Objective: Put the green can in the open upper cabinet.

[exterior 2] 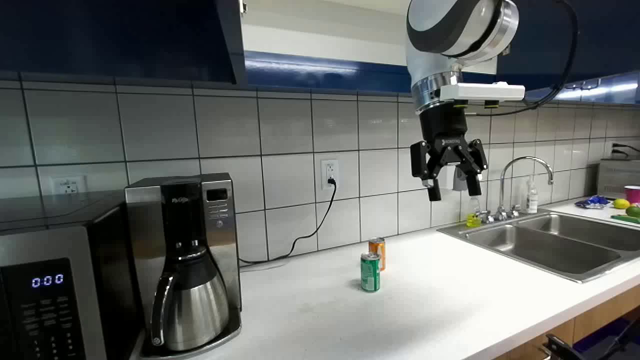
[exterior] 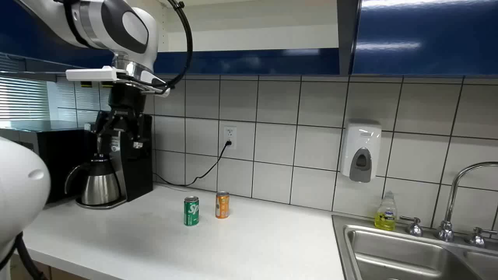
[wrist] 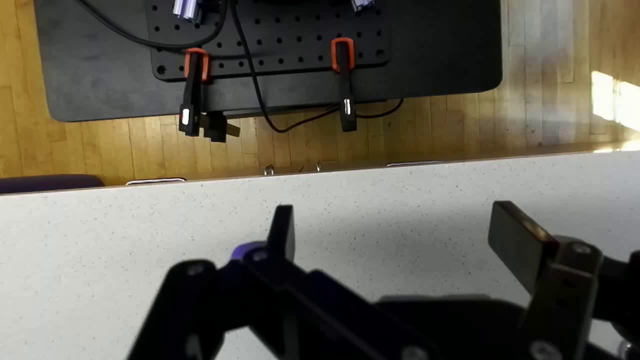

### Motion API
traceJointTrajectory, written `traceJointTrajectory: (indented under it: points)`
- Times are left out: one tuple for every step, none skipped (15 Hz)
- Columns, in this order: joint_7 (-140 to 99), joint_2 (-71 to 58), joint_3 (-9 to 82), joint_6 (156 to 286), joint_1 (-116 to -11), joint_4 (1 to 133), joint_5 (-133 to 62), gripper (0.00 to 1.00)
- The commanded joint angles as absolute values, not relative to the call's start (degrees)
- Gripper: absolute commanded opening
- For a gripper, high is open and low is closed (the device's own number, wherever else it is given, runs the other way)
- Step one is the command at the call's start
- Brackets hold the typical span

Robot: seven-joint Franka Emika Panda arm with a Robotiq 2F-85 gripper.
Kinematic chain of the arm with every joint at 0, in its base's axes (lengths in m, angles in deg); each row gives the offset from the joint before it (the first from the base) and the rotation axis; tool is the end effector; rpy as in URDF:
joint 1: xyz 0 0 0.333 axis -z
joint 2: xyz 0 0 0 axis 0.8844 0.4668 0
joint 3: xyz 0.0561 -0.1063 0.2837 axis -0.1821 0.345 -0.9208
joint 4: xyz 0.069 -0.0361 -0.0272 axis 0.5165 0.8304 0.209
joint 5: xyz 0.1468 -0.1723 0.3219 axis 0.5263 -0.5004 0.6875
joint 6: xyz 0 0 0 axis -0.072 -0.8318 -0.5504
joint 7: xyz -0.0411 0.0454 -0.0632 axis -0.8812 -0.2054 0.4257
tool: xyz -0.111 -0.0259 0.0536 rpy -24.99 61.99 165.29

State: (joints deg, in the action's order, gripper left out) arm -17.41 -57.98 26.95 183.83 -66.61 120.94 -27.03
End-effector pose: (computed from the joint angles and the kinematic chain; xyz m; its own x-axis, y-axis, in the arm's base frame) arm 0.3282 0.0674 0.4236 0.9700 -0.0044 -0.2429 -0.0055 -1.0000 -0.0038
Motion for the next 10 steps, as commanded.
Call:
traceJointTrajectory:
  points:
    - [-17.52, -57.94, 26.78, 183.75, -66.4, 120.88, -26.96, 1.0]
    - [-17.52, -57.95, 26.78, 183.75, -66.4, 120.87, -26.96, 1.0]
    - [-17.52, -57.94, 26.78, 183.75, -66.4, 120.87, -26.96, 1.0]
    - [-17.52, -57.94, 26.78, 183.75, -66.4, 120.88, -26.96, 1.0]
    - [-17.52, -57.94, 26.78, 183.75, -66.4, 120.88, -26.96, 1.0]
    - [-17.52, -57.94, 26.78, 183.75, -66.4, 120.88, -26.96, 1.0]
    - [-17.52, -57.94, 26.78, 183.75, -66.4, 120.88, -26.96, 1.0]
    - [-17.39, -57.62, 26.94, 184.06, -66.1, 120.7, -27.13, 1.0]
    - [-17.27, -57.12, 27.09, 184.49, -65.76, 120.51, -27.42, 1.0]
    - [-17.34, -56.31, 27.42, 185.32, -65.36, 120.32, -27.7, 1.0]
